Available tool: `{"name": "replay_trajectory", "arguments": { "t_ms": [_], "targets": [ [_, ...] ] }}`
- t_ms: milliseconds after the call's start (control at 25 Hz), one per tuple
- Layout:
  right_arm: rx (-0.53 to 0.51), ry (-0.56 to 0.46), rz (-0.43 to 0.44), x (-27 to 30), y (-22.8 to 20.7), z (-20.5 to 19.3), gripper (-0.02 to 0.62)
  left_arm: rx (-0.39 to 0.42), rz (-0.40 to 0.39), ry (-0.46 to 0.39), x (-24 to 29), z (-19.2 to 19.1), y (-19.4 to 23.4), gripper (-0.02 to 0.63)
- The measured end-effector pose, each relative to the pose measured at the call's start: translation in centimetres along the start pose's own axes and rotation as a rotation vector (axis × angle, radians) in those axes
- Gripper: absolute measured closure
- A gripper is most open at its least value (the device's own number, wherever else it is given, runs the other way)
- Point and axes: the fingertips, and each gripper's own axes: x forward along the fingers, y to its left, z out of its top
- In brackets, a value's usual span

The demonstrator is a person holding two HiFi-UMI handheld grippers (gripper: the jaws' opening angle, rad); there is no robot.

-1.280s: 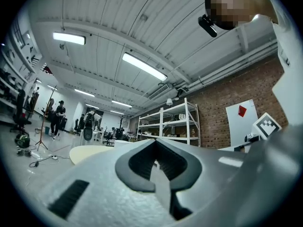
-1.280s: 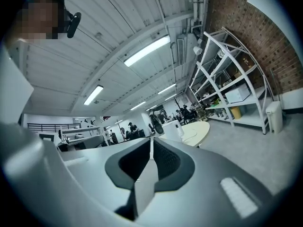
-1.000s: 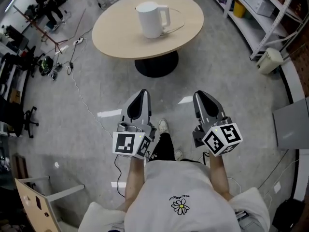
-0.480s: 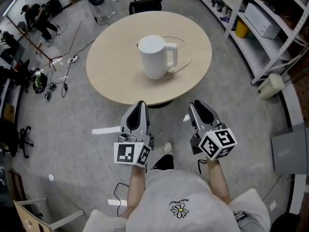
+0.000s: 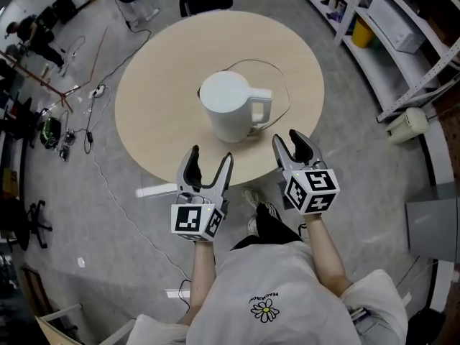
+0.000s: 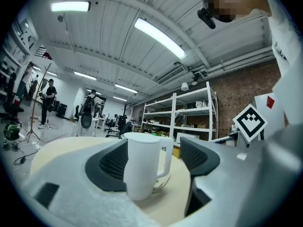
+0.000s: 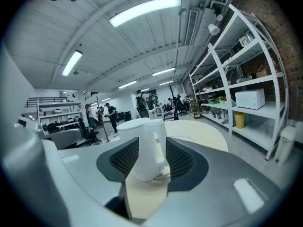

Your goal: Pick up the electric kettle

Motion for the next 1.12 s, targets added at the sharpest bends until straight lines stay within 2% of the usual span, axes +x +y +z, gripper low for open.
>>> {"name": "replay_trajectory", "arguments": {
  "t_ms": [120,240,360,440,520,680,880,1120],
  "targets": [
    [-0.062,0.052,-0.041,4.9,-1.5,-0.9,0.422,-0.009,-0.005,0.040,3.6,-1.6,2.1,0.228],
    [-0.103,0.117,-0.067,9.5,-2.9,-2.3,0.419,-0.003,-0.049,0.088,7.8,-3.6,3.8,0.171],
    [-0.114,0.184,-0.066,13.1,-3.7,-4.4,0.419,0.082,-0.114,0.170,11.2,-6.4,4.2,0.103],
    [-0.119,0.224,-0.066,14.7,-4.3,-5.9,0.420,0.129,-0.126,0.198,12.6,-7.7,4.2,0.082],
    [-0.124,0.254,-0.075,16.0,-4.7,-6.8,0.427,0.126,-0.122,0.205,13.5,-8.5,4.6,0.072],
    [-0.179,0.244,-0.120,17.9,-5.5,-7.1,0.500,0.063,-0.148,0.206,15.3,-9.8,5.9,0.046],
    [-0.217,0.218,-0.128,18.3,-4.9,-7.1,0.502,0.041,-0.167,0.160,15.3,-9.7,6.4,0.034],
    [-0.226,0.225,-0.131,18.5,-4.6,-7.2,0.502,0.044,-0.158,0.155,15.3,-9.6,6.8,0.035]
  ]
}}
